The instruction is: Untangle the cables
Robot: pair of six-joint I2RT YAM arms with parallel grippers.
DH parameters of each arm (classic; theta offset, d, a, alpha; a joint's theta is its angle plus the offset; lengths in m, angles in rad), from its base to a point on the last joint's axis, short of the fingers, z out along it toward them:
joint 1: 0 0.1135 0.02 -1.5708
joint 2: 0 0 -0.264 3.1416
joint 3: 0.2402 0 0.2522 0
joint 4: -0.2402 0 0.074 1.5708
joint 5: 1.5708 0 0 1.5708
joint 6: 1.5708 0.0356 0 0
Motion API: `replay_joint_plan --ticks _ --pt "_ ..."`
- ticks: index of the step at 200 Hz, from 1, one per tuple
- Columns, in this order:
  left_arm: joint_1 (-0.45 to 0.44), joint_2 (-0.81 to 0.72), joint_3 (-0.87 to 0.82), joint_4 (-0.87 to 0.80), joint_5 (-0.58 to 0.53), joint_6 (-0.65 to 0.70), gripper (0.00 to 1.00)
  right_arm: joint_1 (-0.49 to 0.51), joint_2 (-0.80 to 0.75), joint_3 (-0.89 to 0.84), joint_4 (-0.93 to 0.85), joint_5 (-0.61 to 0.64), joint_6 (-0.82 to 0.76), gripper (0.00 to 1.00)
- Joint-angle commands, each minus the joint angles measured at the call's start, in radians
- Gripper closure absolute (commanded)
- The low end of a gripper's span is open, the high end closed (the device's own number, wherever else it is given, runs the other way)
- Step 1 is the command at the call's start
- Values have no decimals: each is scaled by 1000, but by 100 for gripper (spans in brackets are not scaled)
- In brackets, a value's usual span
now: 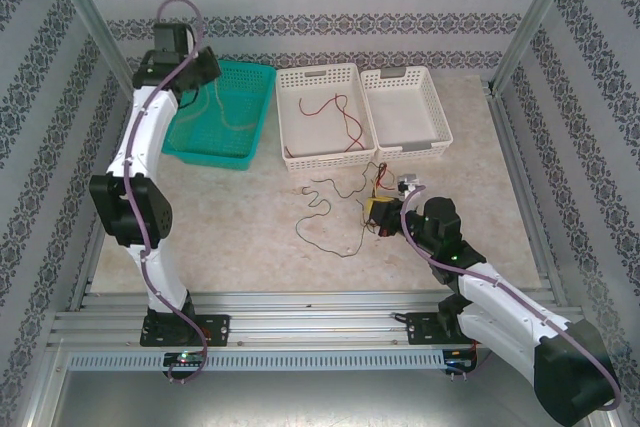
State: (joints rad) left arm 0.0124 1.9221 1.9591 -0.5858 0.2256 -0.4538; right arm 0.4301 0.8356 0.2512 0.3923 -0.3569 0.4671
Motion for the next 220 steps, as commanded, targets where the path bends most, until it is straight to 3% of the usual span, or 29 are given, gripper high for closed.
replay_joint_plan --ticks 1,44,67,104,134,178,220 --pt "-12 -23 -90 110 18 -18 100 13 -13 33 31 -30 -21 100" --pt "-30 46 -168 116 49 -29 100 26 -8 46 19 -37 -22 100" --pt "-46 54 -191 105 58 -16 85 35 2 71 2 -42 -19 100" --pt "-49 4 -234 83 75 -2 49 44 10 125 -25 -67 0 100" --pt "-49 -78 -281 79 55 -27 33 44 3 167 -42 -106 41 100" --pt "-68 -278 -402 96 135 -128 25 45 30 234 -22 -225 104 100" --pt "-223 -534 -694 226 296 -237 24 105 94 292 65 -394 104 100"
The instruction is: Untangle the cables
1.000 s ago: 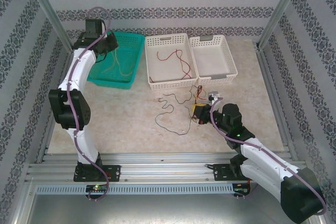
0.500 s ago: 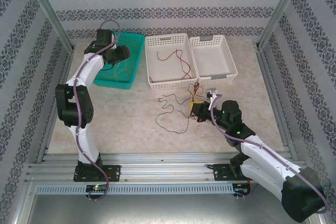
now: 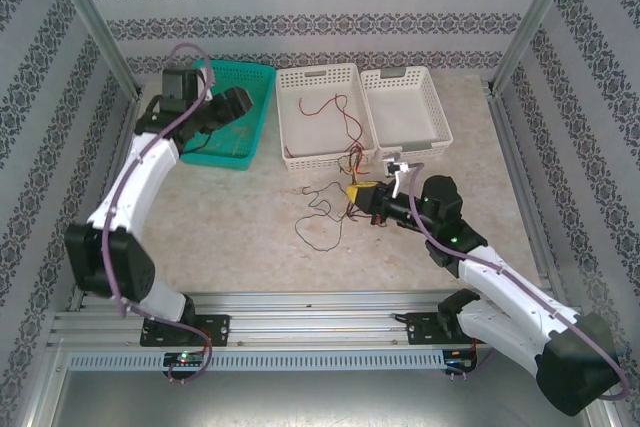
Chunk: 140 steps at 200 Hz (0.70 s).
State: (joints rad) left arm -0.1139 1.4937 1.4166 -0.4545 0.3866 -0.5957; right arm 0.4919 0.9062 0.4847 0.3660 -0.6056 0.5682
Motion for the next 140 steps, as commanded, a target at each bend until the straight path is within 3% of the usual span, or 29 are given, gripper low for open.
replay_joint_plan --ticks 1,59,88,140 --pt "-102 -112 -161 101 139 -100 24 45 23 60 92 -150 1 100" --pt "-328 -405 -635 504 232 -333 29 96 62 97 84 -96 -22 100" --pt "-408 -470 -741 641 260 -309 28 104 107 131 71 -109 4 100" --pt "-585 -410 -765 765 302 -188 29 119 153 158 45 -112 32 100"
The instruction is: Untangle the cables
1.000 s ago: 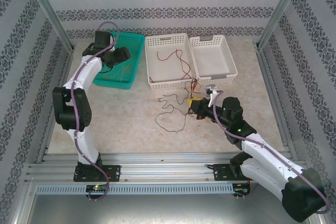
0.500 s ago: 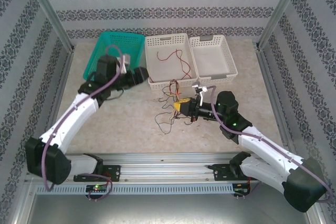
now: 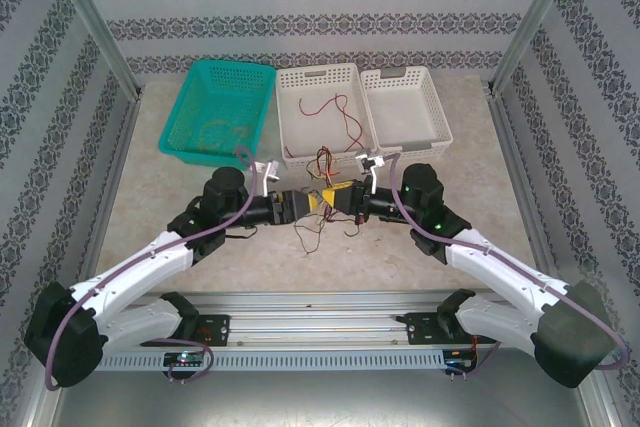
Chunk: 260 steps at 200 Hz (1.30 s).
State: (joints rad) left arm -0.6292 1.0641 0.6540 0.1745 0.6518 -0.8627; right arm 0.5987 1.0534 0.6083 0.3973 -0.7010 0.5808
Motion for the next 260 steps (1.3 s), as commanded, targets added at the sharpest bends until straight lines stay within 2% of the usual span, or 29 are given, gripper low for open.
replay_joint_plan --ticks 1,42,88,123,170,206,230,248,260 --pt "-73 21 -2 137 38 83 29 12 6 34 14 -18 19 100" --pt "-152 68 14 106 30 183 37 12 22 58 6 -48 54 100" --pt "-155 37 20 32 -8 248 45 12 35 74 -11 -91 90 100" --pt "-155 21 23 5 -11 271 59 11 48 76 -8 -115 111 100" --pt "-155 3 10 28 -8 260 68 10 54 70 -8 -108 113 100" --pt "-155 -21 2 20 -6 264 83 7 60 68 -17 -95 114 100" --pt "-155 -29 -10 17 -2 263 100 -4 63 64 -28 -77 117 100" --pt "-154 -37 -17 13 -9 263 100 -11 63 55 -17 -66 132 100" --pt "-155 -46 -21 7 -17 264 100 -20 59 49 -24 -48 142 94"
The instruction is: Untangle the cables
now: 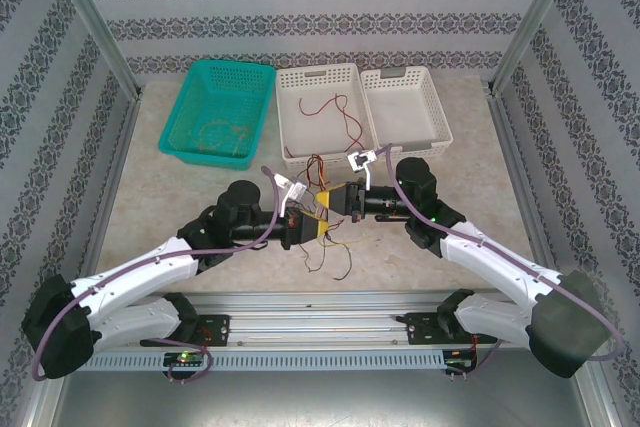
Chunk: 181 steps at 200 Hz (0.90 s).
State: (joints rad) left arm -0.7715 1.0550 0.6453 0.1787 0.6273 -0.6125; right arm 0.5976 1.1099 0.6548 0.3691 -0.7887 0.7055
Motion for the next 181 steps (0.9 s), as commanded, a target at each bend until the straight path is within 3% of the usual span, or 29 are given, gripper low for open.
replay_joint_plan --ticks 1,40,49,101,138,181 --pt "-12 -37 -12 3 6 14 100 -20 3 2 5 40 19 93" --pt "-12 -52 -22 -18 -29 22 100 -44 -17 -32 30 40 59 65" --pt "-12 -47 -23 -19 -34 20 100 -44 -21 -35 31 34 61 63" --pt "-12 -28 -8 -48 -55 29 100 -45 -52 -76 59 4 88 61" --pt "-12 4 13 -80 -55 39 100 -44 -111 -107 62 -6 89 67" --pt "-11 11 22 -83 -58 40 100 -7 -113 -121 58 -11 73 67"
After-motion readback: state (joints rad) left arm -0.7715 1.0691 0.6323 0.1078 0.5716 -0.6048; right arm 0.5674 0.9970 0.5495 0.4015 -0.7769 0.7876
